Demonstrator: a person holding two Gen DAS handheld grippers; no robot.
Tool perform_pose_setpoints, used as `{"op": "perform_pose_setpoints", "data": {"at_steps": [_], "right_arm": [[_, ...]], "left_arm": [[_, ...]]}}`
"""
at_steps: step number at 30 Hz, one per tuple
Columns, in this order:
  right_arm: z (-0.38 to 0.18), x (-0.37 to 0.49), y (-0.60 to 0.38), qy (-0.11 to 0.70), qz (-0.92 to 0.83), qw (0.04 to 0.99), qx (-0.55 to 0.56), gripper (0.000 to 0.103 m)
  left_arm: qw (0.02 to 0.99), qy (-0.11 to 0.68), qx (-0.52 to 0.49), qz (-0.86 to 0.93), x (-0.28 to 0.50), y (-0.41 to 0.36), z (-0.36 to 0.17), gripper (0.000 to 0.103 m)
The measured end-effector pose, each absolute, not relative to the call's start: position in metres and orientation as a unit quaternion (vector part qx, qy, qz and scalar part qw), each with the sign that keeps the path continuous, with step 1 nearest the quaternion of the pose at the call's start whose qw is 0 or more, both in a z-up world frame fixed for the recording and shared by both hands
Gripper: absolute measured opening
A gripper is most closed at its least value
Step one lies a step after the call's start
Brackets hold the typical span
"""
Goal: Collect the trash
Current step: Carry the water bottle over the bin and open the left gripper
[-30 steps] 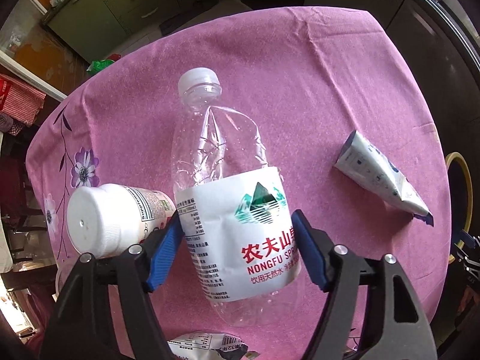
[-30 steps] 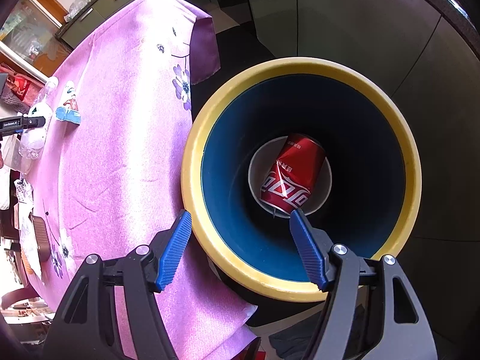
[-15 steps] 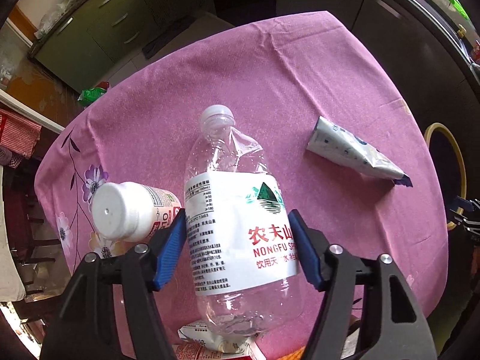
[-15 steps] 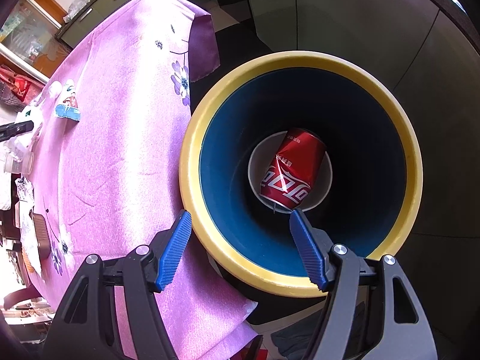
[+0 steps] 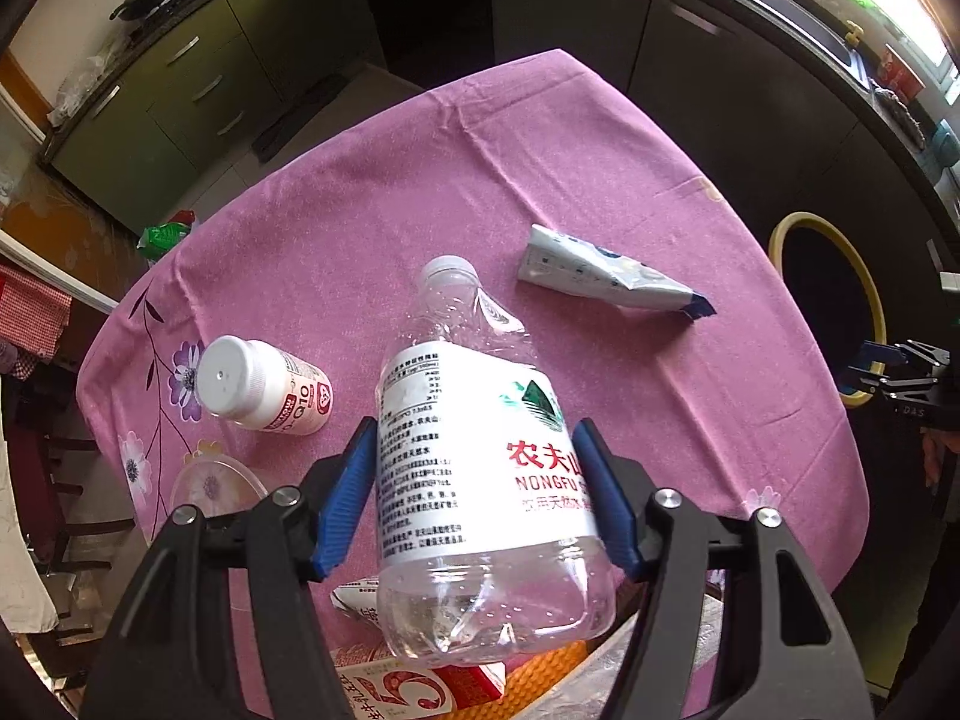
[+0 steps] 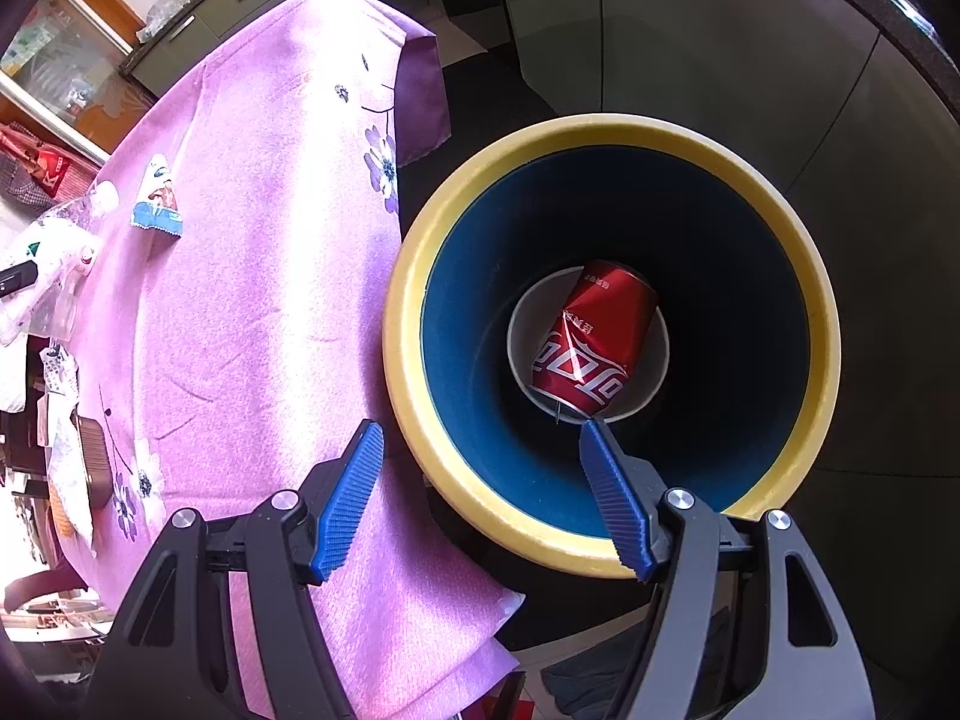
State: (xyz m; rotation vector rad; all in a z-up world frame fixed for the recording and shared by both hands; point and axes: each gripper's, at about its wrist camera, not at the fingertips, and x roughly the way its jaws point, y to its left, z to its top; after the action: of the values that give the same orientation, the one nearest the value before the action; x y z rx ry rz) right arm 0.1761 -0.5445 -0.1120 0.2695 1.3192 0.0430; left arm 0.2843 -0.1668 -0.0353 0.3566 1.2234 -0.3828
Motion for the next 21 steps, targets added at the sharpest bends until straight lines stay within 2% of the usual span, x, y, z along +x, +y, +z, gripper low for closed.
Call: {"op": "perform_pose_setpoints", "data": {"at_steps": [13, 21], "right_arm": [[-0.093, 0.161, -0.562, 0.587, 0.011, 0.798, 0.137, 0.068], [-0.055, 0.126, -0.601, 0.549, -0.022, 0.822, 0.152, 0.068]], "left_arm": [[0.78, 0.524, 0.196, -0.281, 0.227, -0.235, 0.009, 0.062], [0.739, 0.505, 0.225, -0.386, 0.19, -0.344, 0.005, 0.063]]}}
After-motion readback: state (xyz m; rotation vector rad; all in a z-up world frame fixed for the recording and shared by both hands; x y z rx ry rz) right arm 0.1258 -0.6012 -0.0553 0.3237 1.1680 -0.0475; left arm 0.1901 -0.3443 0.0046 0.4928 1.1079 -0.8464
